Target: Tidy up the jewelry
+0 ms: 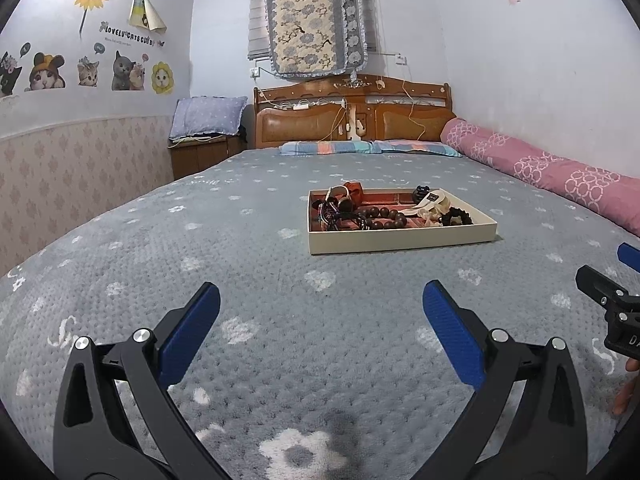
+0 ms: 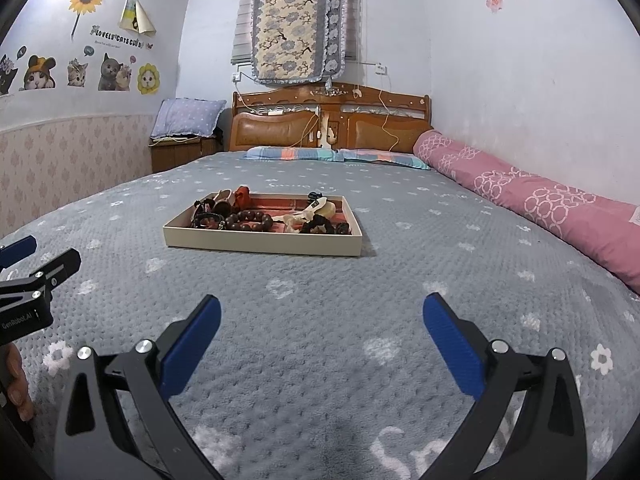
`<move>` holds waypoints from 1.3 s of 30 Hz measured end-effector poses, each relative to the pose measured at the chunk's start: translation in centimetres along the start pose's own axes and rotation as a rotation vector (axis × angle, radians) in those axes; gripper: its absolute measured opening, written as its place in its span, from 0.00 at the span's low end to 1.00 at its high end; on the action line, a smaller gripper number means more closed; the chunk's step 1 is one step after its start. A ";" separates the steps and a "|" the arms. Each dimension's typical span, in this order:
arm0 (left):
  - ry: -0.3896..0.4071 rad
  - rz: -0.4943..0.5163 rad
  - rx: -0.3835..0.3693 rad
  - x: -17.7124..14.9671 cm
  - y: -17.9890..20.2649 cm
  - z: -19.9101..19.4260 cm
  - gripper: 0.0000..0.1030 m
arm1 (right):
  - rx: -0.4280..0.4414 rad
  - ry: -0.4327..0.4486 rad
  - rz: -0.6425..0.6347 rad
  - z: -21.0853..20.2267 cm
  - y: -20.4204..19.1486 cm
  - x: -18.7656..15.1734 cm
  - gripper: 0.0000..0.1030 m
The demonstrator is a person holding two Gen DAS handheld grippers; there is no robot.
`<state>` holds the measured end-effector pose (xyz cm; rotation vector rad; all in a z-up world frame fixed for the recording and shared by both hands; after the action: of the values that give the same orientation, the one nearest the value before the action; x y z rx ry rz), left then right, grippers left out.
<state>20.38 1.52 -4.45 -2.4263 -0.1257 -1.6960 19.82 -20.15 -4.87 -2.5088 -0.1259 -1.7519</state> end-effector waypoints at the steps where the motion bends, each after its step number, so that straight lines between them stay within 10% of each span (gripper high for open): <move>1: -0.001 -0.001 0.000 0.0 0.0 0.0 0.95 | 0.000 0.001 0.000 0.0 0.0 0.0 0.96; 39: -0.007 -0.005 0.001 -0.1 -0.2 0.1 0.95 | 0.000 0.000 0.005 0.1 0.2 0.0 0.96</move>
<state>20.40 1.75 -4.57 -2.4337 -0.1332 -1.6885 19.89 -20.30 -4.94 -2.5072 -0.1202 -1.7501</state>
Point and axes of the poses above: each gripper's, at about its wrist camera, not at the fingertips, and z roughly the way its jaws point, y to its right, x to its top, the point moved 10 cm from there along z, roughly the way its jaws point, and after that the axes turned 10 degrees about x, right-handed, at the moved point
